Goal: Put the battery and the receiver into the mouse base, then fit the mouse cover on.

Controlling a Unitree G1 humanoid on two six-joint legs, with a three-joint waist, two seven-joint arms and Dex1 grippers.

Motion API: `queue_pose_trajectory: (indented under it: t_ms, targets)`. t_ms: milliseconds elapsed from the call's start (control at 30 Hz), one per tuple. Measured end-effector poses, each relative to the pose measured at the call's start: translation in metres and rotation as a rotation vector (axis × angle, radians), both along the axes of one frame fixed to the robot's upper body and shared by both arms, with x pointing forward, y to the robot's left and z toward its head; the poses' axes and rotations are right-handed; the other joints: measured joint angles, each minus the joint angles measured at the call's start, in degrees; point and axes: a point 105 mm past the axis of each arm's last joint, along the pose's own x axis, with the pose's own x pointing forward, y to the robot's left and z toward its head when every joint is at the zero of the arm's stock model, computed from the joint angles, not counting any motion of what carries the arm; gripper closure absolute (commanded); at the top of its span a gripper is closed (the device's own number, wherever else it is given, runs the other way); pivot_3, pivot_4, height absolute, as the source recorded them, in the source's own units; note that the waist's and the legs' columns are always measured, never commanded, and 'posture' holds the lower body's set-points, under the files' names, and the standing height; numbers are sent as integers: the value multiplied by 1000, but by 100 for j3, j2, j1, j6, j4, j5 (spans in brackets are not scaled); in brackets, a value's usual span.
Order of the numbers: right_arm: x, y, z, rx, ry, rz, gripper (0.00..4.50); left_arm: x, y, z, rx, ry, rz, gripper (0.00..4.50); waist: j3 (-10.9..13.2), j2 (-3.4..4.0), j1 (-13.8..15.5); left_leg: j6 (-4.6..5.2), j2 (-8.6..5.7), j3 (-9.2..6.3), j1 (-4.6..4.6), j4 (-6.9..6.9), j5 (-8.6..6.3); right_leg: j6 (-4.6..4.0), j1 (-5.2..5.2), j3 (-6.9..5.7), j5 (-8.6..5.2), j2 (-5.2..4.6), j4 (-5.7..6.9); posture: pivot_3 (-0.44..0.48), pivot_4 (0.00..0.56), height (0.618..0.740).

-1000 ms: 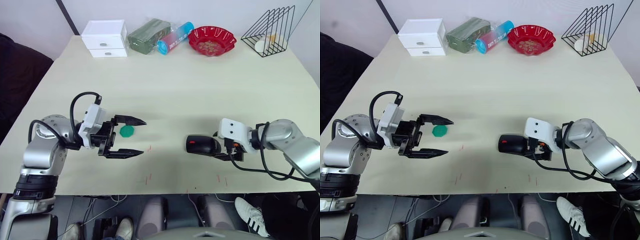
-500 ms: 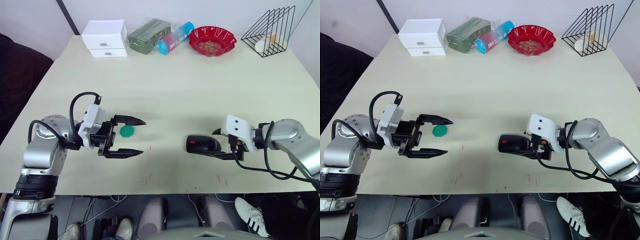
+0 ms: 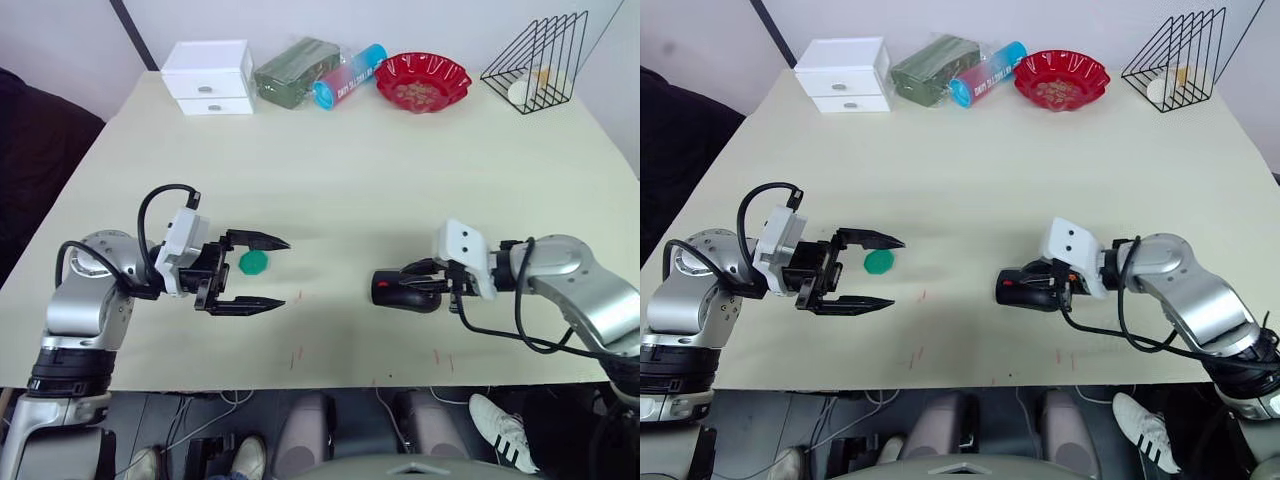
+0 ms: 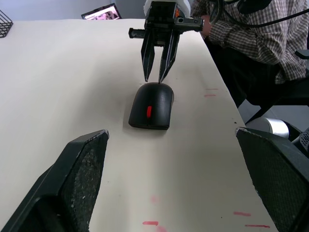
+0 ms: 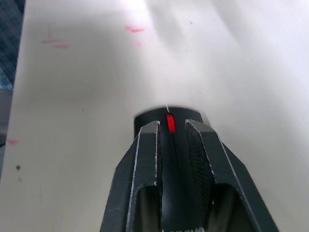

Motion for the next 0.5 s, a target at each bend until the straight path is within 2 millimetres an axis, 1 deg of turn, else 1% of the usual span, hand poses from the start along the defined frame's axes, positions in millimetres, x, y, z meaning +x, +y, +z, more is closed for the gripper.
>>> queue_pose_trajectory:
  t_ms: [100,200,500]
  targets:
    - [0,4,-4,-21,12,7,3611,0,0,0,1,1,0,0,0,0,6,0,0,0,-1,0,0,0,-1,-1,0,0,-1,0,150,740]
    - [6,13,-5,-34,-4,11,3611,0,0,0,2,0,0,0,0,0,10,0,0,1,-2,0,0,0,-1,0,0,-1,-2,0,150,740]
    - [12,19,-12,-69,9,-18,3611,0,0,0,3,-6,-1,0,-1,-1,5,0,0,1,-3,0,0,0,-3,-1,0,0,0,0,150,740]
